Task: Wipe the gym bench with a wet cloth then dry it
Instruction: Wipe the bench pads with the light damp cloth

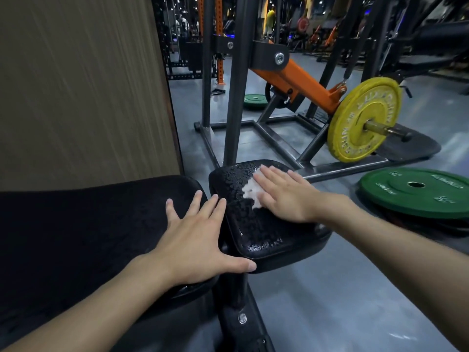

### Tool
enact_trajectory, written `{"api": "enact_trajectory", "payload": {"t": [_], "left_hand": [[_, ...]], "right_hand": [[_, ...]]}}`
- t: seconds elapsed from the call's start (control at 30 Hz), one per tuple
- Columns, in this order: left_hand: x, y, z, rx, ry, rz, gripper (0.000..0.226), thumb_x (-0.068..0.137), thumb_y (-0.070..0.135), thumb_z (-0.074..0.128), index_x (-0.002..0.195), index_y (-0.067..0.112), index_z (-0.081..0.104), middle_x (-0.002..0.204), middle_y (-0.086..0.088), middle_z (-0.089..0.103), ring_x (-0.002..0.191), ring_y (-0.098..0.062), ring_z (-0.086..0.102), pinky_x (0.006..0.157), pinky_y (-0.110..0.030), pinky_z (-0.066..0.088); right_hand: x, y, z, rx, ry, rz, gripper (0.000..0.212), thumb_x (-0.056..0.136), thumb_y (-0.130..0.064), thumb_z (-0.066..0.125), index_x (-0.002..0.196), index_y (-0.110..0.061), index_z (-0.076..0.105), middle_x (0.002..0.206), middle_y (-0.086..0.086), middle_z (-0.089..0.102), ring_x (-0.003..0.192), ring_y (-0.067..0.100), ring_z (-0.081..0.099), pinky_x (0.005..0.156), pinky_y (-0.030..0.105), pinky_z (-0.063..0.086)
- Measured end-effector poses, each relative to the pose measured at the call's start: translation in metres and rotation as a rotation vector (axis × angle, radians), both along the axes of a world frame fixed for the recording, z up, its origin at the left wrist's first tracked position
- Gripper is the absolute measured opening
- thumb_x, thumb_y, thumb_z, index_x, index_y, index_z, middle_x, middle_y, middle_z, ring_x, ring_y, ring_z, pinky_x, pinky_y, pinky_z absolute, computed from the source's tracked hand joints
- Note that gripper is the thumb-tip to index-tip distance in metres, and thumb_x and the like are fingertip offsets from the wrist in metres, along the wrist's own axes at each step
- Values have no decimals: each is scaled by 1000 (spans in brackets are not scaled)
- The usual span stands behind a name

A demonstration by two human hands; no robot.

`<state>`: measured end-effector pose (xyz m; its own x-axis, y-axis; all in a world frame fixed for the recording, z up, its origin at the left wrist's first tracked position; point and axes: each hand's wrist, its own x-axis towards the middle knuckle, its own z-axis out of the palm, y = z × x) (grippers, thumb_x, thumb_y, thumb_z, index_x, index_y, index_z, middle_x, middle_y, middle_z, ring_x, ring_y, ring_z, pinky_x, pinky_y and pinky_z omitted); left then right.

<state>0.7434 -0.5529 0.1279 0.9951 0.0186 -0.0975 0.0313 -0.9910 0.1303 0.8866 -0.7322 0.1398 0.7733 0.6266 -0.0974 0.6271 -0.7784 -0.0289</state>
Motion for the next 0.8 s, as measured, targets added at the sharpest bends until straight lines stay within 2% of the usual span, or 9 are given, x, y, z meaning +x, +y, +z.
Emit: {"api": "enact_trajectory", "payload": {"t": [0.13,0.23,0.47,0.57,0.7,0.8], "left_hand": [[0,1,0,-10,-17,2,137,51,99,40,157,24,-4,164,12,-7,148,-14,-21,114,-65,-11],[0,1,0,-14,-22,5,137,51,100,40,157,25,-3,164,12,-6,148,-13,-20,114,-65,-12],[-3,-1,3,-14,-11,11,136,52,99,39,157,24,-2,165,11,-5,148,-11,-19,114,-64,-11],[-5,-2,4,-14,-10,11,136,52,99,38,157,23,-2,165,10,-3,149,-11,-18,114,-64,-11],[-6,-3,4,-24,-24,15,136,53,99,40,157,21,1,165,11,0,149,-10,-16,115,-64,-10],[-7,-2,3,-40,-36,18,136,52,98,42,157,21,3,165,11,2,149,-9,-15,115,-62,-10]], "right_hand": [[60,26,0,16,66,-92,61,102,-47,18,158,-24,10,167,2,2,153,18,1,122,46,4],[69,28,0,17,98,-121,62,101,-49,17,158,-25,9,167,2,2,153,20,1,122,48,6],[0,-21,-9,72,-67,-55,57,104,-44,19,156,-22,15,167,1,6,153,16,3,121,44,9],[-43,-50,-6,60,-52,-33,59,104,-45,16,158,-23,7,167,-4,-2,152,13,-2,122,39,3],[-71,-71,-5,34,-38,-24,70,95,-56,2,158,-27,-1,166,-8,-9,152,10,-9,121,36,-2],[-43,-57,-5,48,9,-65,60,104,-45,19,158,-25,3,167,-5,-7,152,12,-7,123,39,0]]}}
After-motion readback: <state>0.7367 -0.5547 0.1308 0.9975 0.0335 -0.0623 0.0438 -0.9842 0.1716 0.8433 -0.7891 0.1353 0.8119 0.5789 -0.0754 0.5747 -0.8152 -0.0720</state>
